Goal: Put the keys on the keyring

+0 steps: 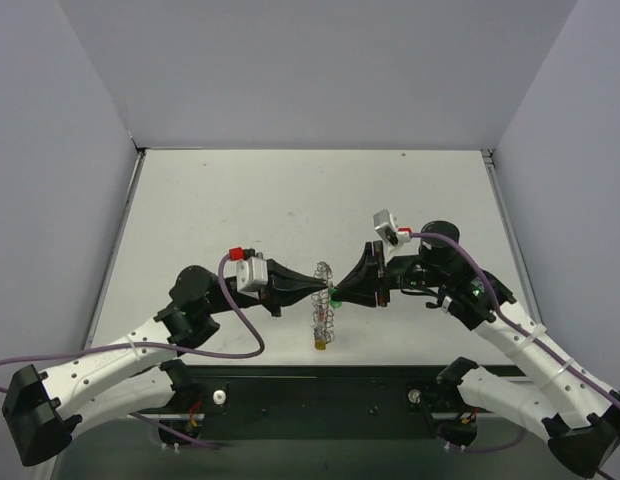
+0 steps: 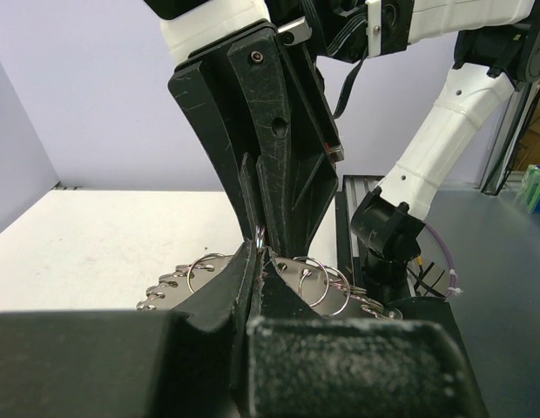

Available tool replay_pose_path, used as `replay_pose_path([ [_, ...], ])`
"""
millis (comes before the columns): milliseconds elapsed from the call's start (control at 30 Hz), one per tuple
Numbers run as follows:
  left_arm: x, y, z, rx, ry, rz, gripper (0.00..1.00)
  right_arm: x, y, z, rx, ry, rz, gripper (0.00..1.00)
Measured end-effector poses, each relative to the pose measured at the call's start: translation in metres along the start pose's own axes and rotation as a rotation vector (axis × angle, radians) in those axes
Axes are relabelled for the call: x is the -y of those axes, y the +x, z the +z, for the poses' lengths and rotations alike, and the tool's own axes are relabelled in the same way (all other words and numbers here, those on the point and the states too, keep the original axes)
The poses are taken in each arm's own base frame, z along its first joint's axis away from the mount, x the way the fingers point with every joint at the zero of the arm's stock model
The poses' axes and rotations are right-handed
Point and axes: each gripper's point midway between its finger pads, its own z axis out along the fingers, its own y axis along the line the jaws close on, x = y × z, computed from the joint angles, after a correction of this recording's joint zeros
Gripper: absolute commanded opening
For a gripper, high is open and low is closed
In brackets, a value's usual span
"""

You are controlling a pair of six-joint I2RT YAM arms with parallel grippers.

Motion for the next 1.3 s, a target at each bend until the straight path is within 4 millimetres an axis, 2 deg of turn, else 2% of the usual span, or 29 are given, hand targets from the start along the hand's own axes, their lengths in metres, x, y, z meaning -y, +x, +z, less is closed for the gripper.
replay_pose_path([
  [633,0.0,0.007,0.009,0.006,0.027,-0.052,0.0,0.008,0.01,0.009,-0.04,-0.015,0.024,0.0],
  [1300,0.008,-0.008,0.021,0.109,0.116,-0.13,0.0,0.0,0.002,0.009,-0.023,-0.062,-0.008,0.01],
])
